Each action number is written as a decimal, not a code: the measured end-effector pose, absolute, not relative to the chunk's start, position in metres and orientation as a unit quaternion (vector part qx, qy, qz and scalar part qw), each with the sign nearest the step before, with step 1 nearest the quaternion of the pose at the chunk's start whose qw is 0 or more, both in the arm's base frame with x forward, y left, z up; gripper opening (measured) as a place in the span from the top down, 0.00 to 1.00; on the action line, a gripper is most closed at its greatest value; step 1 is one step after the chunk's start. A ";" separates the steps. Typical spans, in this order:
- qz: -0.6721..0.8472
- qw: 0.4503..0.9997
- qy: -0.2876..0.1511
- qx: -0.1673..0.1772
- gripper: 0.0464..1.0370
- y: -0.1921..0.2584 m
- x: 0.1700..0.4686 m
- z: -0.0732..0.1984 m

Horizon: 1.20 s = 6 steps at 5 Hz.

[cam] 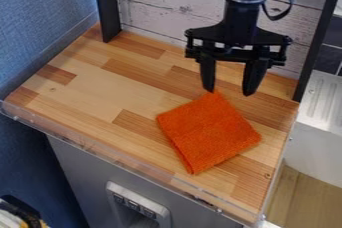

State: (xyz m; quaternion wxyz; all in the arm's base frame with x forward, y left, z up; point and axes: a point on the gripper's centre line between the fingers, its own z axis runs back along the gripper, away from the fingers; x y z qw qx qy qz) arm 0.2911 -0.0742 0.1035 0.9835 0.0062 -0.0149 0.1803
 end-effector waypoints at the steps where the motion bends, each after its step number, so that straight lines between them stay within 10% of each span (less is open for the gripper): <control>1: 0.186 0.982 -0.018 -0.004 0.68 -0.078 0.293 0.102; 3: 0.196 0.981 -0.003 -0.001 0.98 -0.079 0.292 0.081; 6: 0.198 0.980 0.010 0.005 0.98 -0.067 0.293 0.041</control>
